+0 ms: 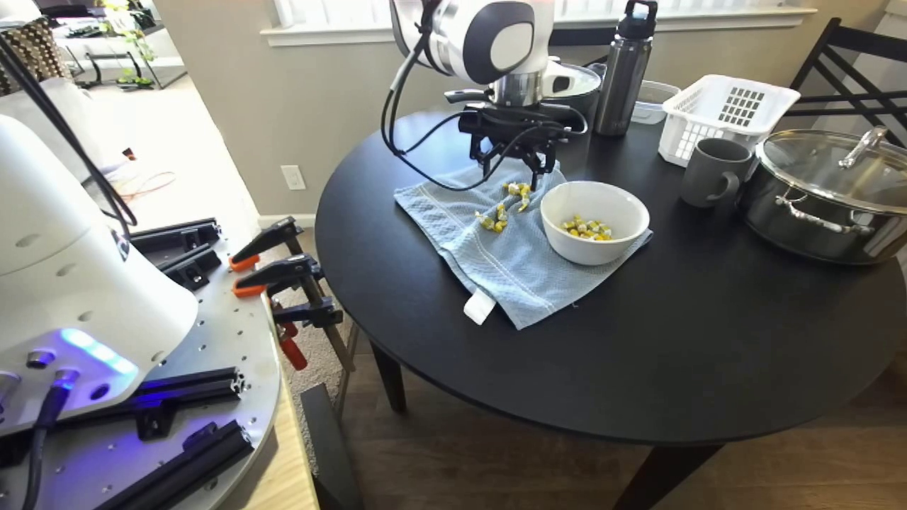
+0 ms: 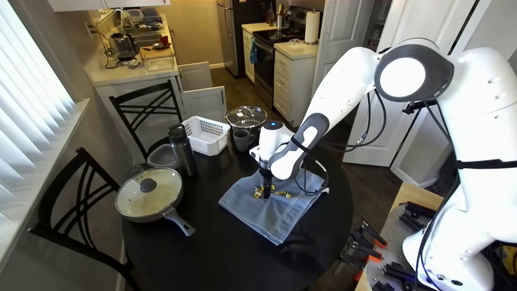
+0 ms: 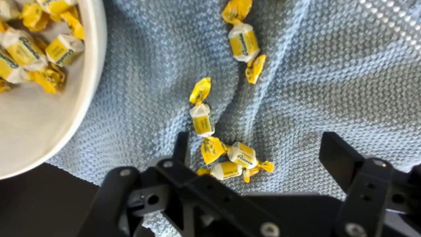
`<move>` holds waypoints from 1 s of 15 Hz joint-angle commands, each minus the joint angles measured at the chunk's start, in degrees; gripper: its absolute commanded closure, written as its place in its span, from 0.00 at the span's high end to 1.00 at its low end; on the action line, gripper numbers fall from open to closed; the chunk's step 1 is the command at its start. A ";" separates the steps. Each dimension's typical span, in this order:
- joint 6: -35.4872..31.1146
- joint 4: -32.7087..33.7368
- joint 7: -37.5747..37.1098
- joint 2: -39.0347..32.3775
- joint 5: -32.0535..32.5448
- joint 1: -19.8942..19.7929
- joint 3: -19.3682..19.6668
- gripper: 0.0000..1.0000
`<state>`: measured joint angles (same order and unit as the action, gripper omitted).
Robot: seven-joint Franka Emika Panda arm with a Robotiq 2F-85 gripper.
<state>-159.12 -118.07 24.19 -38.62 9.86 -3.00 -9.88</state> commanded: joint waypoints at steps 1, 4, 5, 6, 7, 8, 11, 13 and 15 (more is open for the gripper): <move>1.54 3.85 3.54 -3.13 0.28 -1.13 -1.44 1.00; 2.01 5.96 4.73 -4.73 0.68 -1.02 -1.66 1.00; 2.30 6.57 5.21 -5.18 0.72 -1.12 -1.77 1.00; 2.60 7.08 5.54 -5.49 0.76 -1.15 -1.84 1.00; 2.88 7.58 5.89 -5.78 0.83 -1.16 -1.85 0.75; 3.01 7.97 6.34 -6.02 0.87 -1.28 -1.95 0.74; 3.16 8.59 7.30 -6.37 1.00 -1.40 -1.95 0.55; 3.07 8.73 7.76 -6.62 1.04 -1.49 -2.04 0.42; 2.87 8.58 7.99 -6.89 1.12 -1.42 -2.09 0.29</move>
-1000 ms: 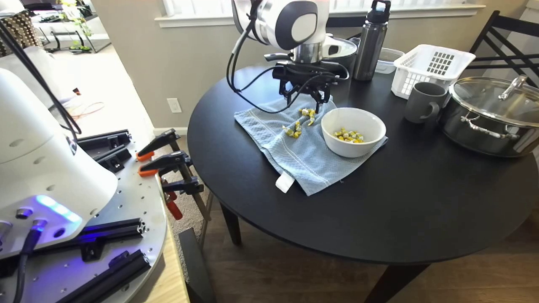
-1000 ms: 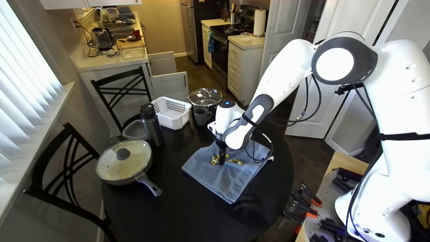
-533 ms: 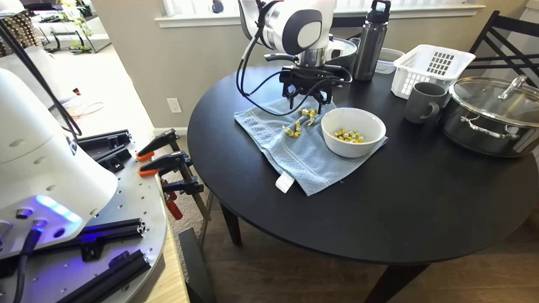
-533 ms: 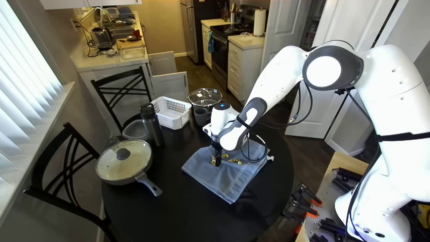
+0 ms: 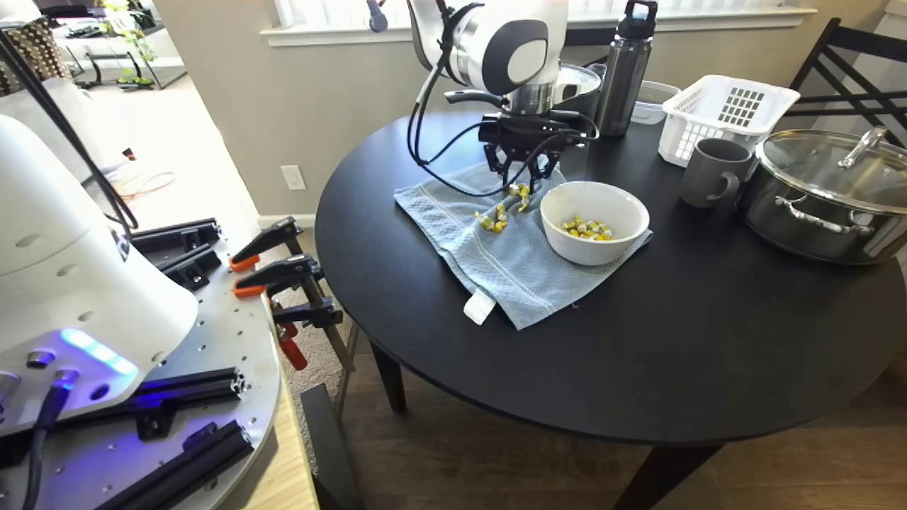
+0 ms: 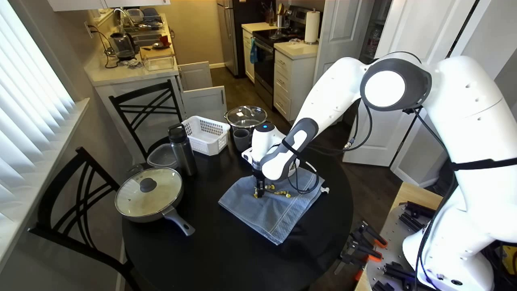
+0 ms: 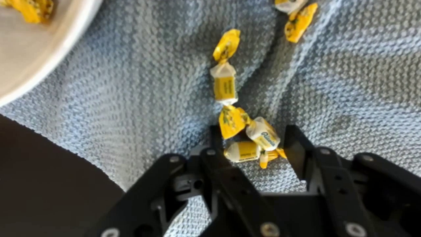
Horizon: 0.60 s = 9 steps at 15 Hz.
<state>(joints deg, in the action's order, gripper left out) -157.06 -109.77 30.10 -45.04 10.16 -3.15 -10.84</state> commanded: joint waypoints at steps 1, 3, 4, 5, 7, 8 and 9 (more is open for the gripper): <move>0.75 0.17 2.09 -0.59 0.87 -1.22 -1.13 0.23; 0.64 -0.01 2.05 -0.78 0.99 -1.23 -1.24 0.10; 0.48 -0.22 1.99 -0.76 1.03 -1.24 -1.30 0.03; 0.33 -0.40 1.92 -0.66 1.08 -1.22 -1.32 0.01; 0.04 -0.86 1.76 -0.08 1.12 -1.23 -1.36 0.04; -0.20 -1.35 1.65 0.62 1.13 -1.28 -1.37 0.04; -0.47 -1.89 1.58 1.33 1.07 -1.38 -1.47 0.04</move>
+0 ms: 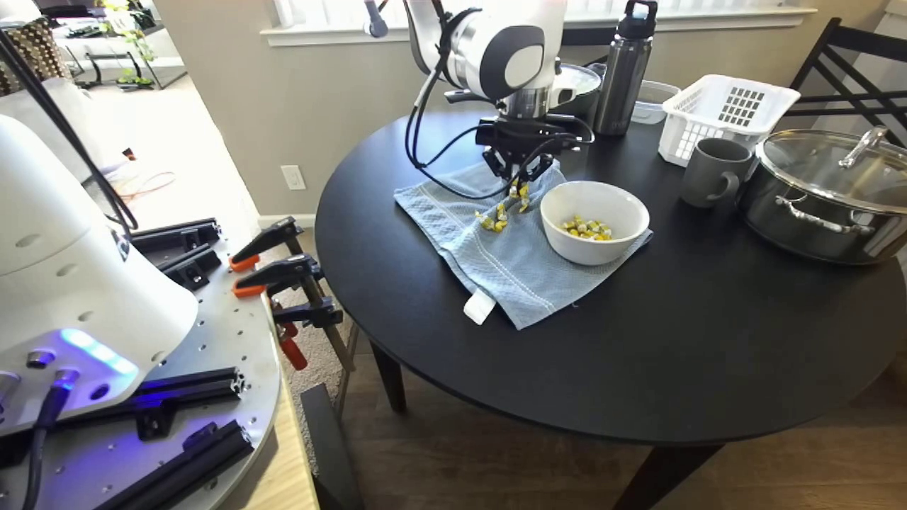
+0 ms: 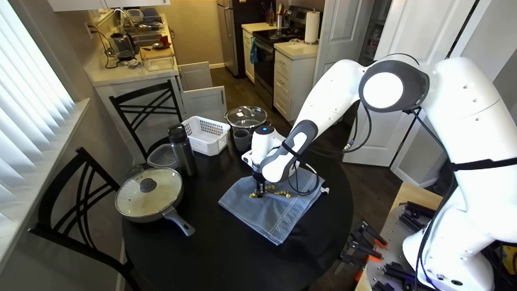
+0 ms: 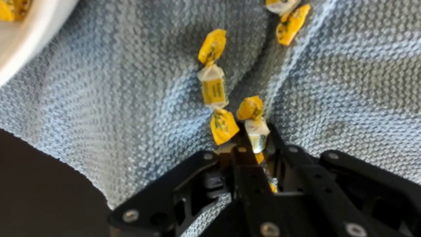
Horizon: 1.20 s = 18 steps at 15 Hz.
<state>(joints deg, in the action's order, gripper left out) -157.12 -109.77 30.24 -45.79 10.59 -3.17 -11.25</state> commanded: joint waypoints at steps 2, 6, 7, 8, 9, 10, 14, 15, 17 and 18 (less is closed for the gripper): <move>-0.79 -3.85 1.64 4.59 0.16 -2.11 -1.95 0.04; -1.10 -8.25 1.26 10.82 -0.39 -3.10 -3.12 0.04; -1.46 -9.48 1.33 12.35 -0.46 -3.30 -3.25 0.04; -2.16 -10.51 -0.11 13.98 0.02 -2.43 -2.02 0.04; -2.41 -11.48 -0.70 15.45 0.35 -2.01 -1.21 0.04; -3.03 -12.69 -2.23 17.27 1.23 -0.89 0.64 0.04; -3.89 -16.33 -6.40 22.82 5.06 2.05 7.54 0.04; -4.20 -16.82 -7.43 23.37 6.47 2.62 9.29 0.04; -5.33 -17.25 -10.37 23.86 10.05 4.17 13.21 0.04; -6.11 -17.23 -12.05 23.59 11.68 4.77 14.89 0.04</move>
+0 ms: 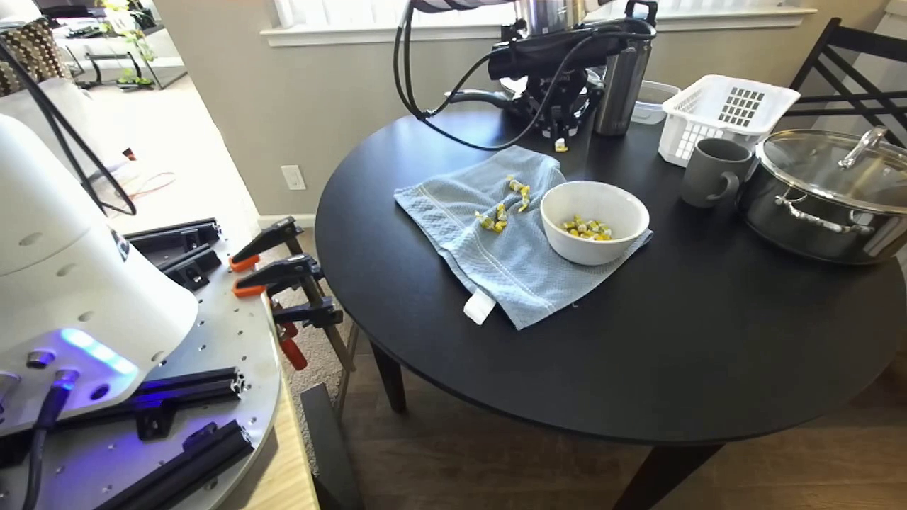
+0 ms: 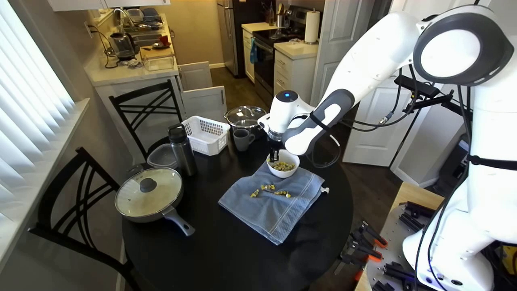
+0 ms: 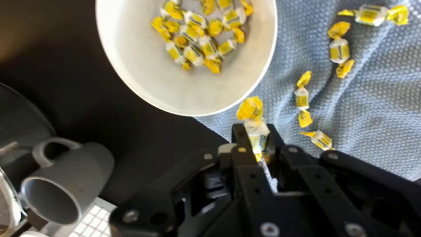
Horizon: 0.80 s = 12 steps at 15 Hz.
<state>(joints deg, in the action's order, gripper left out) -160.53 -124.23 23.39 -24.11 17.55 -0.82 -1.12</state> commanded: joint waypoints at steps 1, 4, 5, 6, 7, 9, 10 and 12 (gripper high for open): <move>-3.79 -2.72 -7.30 1.56 6.54 3.23 6.69 0.04; -8.33 -1.99 -15.66 -0.55 13.15 7.32 14.15 0.04; -9.36 -1.86 -17.90 -1.16 14.78 8.68 16.08 0.41; -10.10 -1.87 -19.96 -1.70 16.23 10.42 18.11 0.42; -10.79 -1.94 -21.82 -2.22 17.39 11.87 19.61 0.47; -11.74 -3.09 -22.30 -2.51 16.62 12.97 18.49 0.60; -12.31 -3.72 -21.36 -2.57 15.35 12.58 16.62 0.66; -13.80 -5.02 -19.09 -2.66 13.79 11.59 12.01 0.79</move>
<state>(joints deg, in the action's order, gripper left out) -171.51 -126.57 3.26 -27.17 32.95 11.36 15.24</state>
